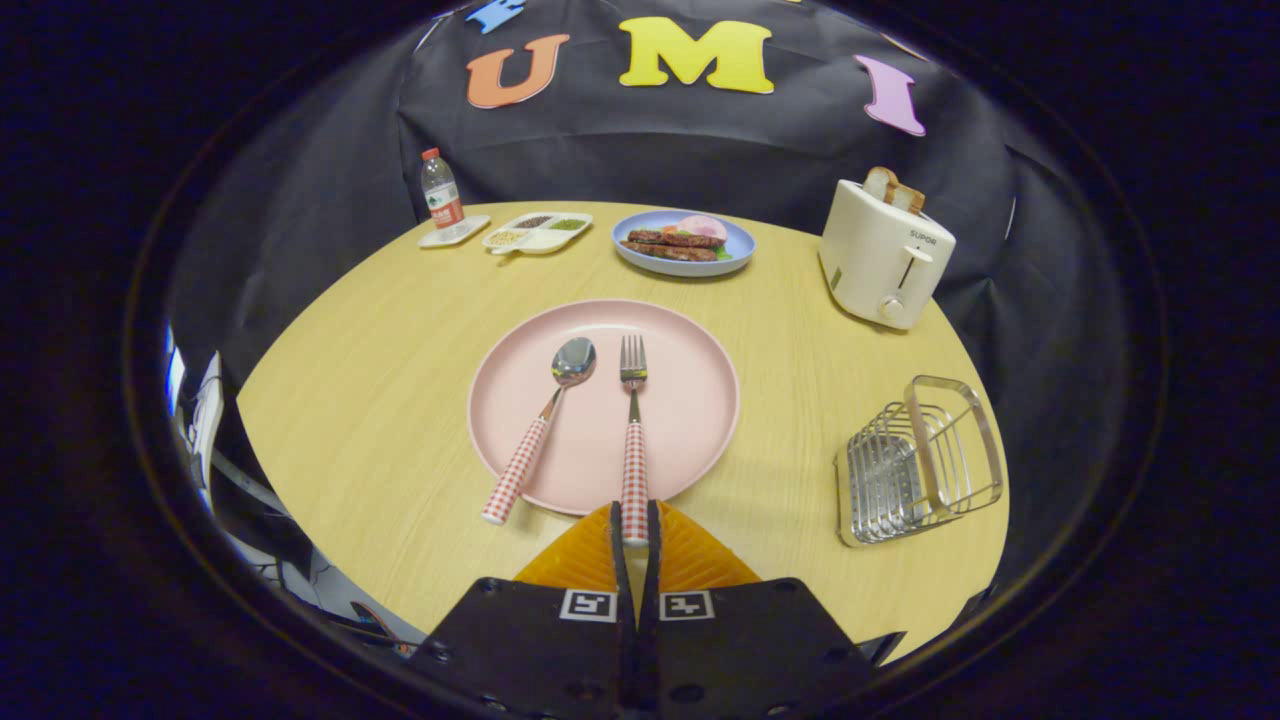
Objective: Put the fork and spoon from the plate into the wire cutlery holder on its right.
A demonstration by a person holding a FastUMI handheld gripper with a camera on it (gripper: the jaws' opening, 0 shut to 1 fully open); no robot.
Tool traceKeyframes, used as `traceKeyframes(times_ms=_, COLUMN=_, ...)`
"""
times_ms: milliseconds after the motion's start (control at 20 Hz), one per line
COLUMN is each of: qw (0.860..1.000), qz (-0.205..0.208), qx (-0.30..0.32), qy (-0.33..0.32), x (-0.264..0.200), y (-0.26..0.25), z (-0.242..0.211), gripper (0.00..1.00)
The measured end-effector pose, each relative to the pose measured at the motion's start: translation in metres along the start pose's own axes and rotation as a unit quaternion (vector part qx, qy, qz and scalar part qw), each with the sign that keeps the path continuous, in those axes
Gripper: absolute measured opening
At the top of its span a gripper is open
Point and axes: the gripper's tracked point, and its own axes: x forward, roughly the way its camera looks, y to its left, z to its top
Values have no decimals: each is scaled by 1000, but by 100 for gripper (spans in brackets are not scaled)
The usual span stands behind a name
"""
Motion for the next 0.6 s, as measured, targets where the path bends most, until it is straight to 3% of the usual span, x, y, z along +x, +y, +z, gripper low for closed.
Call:
traceKeyframes(times_ms=350, qw=1000, qz=-15, qx=23, qy=-9, x=-92, y=-56, z=65, gripper=1)
traceKeyframes(times_ms=600, qw=995, qz=-52, qx=68, qy=44, x=-149, y=-123, z=65, gripper=1)
